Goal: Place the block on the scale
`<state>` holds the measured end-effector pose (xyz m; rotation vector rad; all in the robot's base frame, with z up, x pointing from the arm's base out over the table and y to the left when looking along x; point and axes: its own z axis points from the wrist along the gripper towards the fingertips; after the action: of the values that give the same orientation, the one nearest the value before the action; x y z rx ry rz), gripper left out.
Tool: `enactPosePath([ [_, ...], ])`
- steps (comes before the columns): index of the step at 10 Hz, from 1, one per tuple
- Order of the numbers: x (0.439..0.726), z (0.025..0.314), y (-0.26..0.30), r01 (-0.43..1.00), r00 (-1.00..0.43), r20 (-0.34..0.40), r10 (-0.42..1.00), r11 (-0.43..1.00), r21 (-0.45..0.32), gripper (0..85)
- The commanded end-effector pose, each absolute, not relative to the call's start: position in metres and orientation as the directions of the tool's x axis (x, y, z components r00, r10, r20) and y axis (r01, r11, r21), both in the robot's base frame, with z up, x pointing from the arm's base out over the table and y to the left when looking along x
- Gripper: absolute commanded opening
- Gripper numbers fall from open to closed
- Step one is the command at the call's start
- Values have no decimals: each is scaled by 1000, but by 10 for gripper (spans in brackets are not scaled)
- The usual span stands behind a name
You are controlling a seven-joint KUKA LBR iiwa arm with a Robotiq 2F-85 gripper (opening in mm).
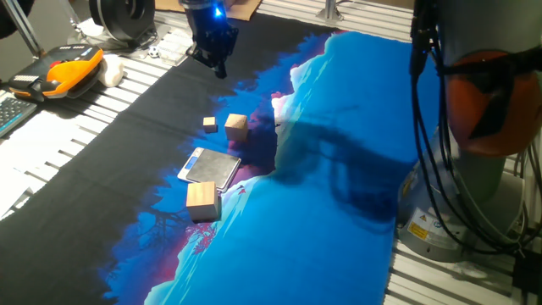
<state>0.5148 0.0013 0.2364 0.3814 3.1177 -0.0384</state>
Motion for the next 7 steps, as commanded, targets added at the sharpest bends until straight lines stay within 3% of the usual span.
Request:
enactPosePath([
  [1, 515, 236, 1, 249, -969, -11, 248, 968, -32, 0],
  [3, 515, 236, 1, 238, -971, 15, 238, 971, -21, 0],
  [6, 521, 230, -4, 105, -993, 38, 108, 992, -66, 0],
  [7, 530, 221, -8, 91, -995, 35, 93, 994, -60, 170],
])
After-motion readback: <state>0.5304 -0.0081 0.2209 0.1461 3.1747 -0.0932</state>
